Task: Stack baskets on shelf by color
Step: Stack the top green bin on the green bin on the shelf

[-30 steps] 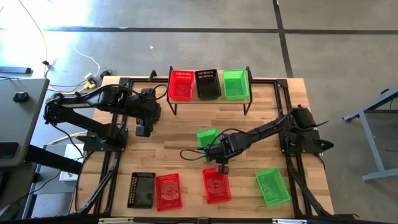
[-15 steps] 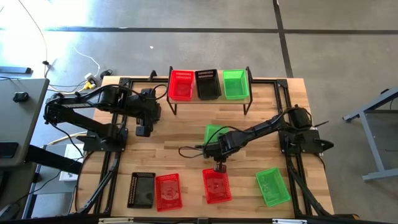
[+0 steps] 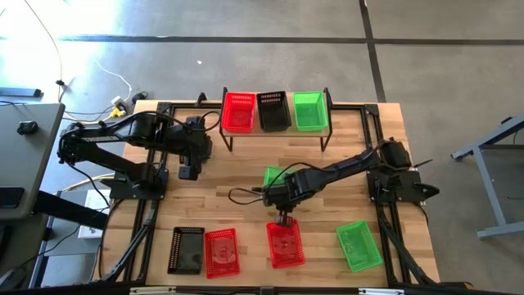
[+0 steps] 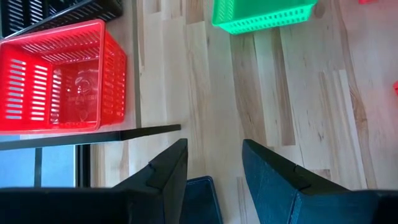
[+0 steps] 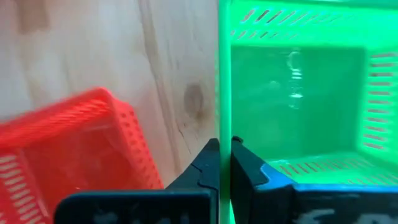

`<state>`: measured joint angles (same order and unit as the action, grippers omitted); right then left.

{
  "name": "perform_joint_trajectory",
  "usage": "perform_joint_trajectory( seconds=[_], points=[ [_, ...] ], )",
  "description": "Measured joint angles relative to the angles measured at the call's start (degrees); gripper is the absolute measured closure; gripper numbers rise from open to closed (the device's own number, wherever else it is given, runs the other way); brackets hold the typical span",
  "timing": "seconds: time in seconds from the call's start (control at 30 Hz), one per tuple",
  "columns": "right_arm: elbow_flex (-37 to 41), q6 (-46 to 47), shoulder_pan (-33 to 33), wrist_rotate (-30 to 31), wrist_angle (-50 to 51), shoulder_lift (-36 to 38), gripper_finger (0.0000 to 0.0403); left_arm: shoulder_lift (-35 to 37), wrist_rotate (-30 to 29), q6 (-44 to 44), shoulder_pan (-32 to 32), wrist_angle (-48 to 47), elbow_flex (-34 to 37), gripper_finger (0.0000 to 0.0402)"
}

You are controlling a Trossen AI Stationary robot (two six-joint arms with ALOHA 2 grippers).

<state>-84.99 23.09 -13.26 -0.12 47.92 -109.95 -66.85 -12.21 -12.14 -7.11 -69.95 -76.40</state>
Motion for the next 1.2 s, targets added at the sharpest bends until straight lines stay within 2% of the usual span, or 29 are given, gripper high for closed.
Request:
perform_joint_trajectory(
  seconds=[0.3, 0.5, 0.7, 0.93, 1.2],
  points=[
    [-3.77, -0.58, -0.02, 1.37, 3.7, 4.75, 0.0403, 0.0, -0.02, 0.17, -0.02, 0.0, 0.0, 0.0259],
    [-3.85, -1.09, 0.34, 1.95, 3.88, 10.23, 0.0403, 0.0, -0.04, 1.93, -0.02, 0.07, 0.0, 0.0259],
    [-3.85, -2.92, 1.02, 5.11, 4.17, 17.0, 0.0403, 0.0, -0.19, 4.64, -0.02, 0.35, 0.0, 0.0259],
    [-3.85, -8.66, 2.59, 9.12, 4.17, 25.35, 0.0403, 0.0, -1.59, 10.35, 0.0, 0.41, 0.0, 0.0259],
    [-3.85, -21.13, 5.85, 16.77, 4.18, 33.3, 0.0403, 0.0, -3.89, 17.27, -0.02, 0.41, 0.0, 0.0259]
  ],
)
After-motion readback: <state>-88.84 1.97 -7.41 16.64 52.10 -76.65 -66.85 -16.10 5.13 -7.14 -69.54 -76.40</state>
